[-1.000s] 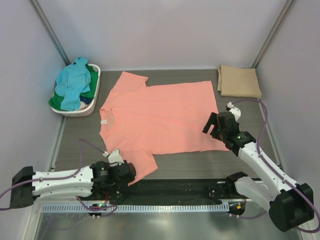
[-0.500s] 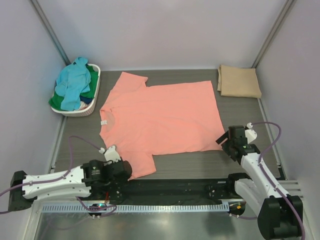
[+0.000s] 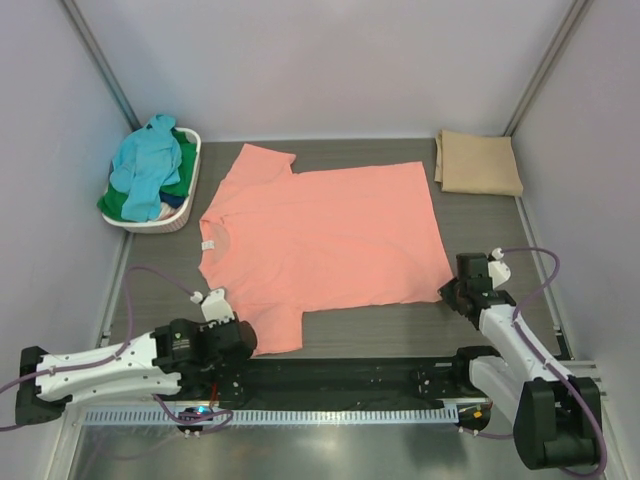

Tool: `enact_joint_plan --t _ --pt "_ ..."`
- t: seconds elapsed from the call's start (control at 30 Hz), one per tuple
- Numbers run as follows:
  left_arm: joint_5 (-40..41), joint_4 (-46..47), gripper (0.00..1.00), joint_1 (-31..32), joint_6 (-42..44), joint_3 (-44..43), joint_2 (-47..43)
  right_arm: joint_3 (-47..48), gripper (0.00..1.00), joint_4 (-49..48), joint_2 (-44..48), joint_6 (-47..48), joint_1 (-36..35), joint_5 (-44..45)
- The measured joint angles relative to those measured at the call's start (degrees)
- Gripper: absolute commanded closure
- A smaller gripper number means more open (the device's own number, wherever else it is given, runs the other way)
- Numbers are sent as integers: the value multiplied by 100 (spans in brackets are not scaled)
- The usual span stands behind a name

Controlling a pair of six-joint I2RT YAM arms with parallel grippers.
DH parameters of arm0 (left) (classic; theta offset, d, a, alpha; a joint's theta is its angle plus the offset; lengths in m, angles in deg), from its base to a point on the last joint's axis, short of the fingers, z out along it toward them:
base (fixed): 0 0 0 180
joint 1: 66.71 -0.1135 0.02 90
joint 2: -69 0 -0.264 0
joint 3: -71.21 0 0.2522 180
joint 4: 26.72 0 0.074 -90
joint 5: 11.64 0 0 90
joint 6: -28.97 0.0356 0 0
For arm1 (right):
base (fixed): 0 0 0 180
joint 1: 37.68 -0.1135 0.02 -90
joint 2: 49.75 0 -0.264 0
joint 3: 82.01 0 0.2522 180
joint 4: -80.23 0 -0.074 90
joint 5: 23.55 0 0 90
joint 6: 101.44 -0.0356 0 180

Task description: Fold and stack the t-shirts

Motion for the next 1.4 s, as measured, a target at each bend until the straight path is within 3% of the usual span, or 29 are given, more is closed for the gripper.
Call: enact_joint_plan --t 0.4,0.53,0.97,1.2,1.4 --pt "387 -1001 100 -13 557 -2459 1331 651 99 1464 1703 9 2 -343" --pt "485 -1167 100 -463 1182 -2979 1788 975 99 1668 1823 52 2 -439" --pt "-450 4 100 -4172 4538 -4142 3353 2398 99 911 -846 660 2 -662" --pt "-1108 625 100 -5337 5488 -4636 4540 2966 99 339 -2179 813 2 -621" --pt "-1427 990 100 -5836 5803 -4972 5401 3324 99 2 -3082 852 2 -568"
